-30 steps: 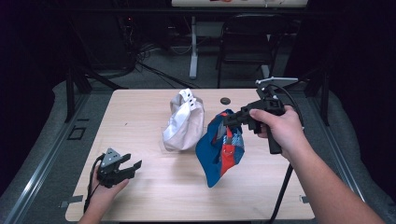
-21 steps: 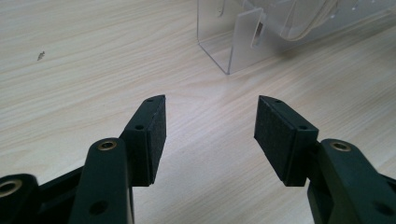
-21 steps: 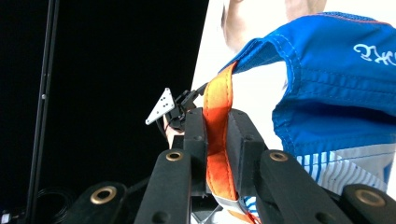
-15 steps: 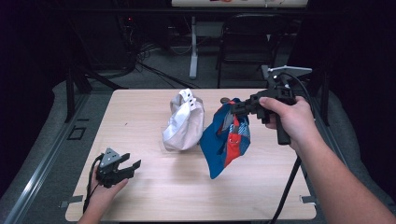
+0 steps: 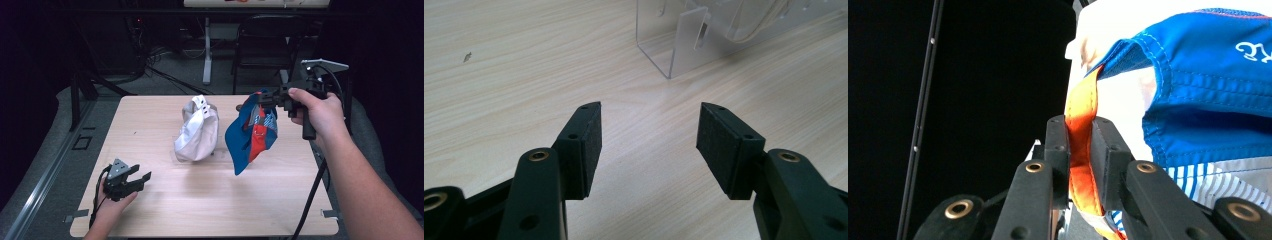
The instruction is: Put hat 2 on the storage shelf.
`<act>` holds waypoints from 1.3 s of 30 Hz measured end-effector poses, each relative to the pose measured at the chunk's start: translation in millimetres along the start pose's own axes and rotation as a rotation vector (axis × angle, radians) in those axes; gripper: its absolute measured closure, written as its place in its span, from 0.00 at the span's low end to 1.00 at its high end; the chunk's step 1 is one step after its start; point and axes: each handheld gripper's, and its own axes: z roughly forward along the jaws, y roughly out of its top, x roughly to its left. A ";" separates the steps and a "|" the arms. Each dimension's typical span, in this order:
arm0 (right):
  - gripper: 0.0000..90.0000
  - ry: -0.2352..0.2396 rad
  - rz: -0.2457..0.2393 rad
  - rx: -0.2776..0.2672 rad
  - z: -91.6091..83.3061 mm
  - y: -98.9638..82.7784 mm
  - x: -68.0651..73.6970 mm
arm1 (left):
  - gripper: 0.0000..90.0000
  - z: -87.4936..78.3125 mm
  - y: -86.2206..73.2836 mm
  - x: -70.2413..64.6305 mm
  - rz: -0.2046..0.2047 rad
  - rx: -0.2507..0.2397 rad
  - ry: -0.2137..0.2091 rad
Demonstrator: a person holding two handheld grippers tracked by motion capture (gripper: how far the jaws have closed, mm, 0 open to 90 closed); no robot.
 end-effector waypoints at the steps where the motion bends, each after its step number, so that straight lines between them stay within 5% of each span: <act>1: 0.88 0.003 0.007 -0.014 0.6 1.6 -0.8 | 0.49 0.0 0.0 -0.2 0.000 0.002 0.004; 14: 0.88 0.027 0.055 -0.076 3.6 20.1 -12.3 | 0.49 0.4 -0.2 0.2 -0.001 0.004 -0.002; 24: 0.88 -0.006 0.107 -0.132 7.5 34.2 -26.2 | 0.49 0.8 -0.3 1.0 0.005 0.014 -0.004; 33: 0.88 -0.028 0.134 -0.150 16.9 37.5 -32.7 | 0.49 1.6 -0.2 -0.6 0.006 0.011 -0.003; 39: 0.88 -0.050 0.128 -0.117 33.1 36.6 -31.2 | 0.49 1.8 -0.1 -0.6 0.009 0.008 -0.005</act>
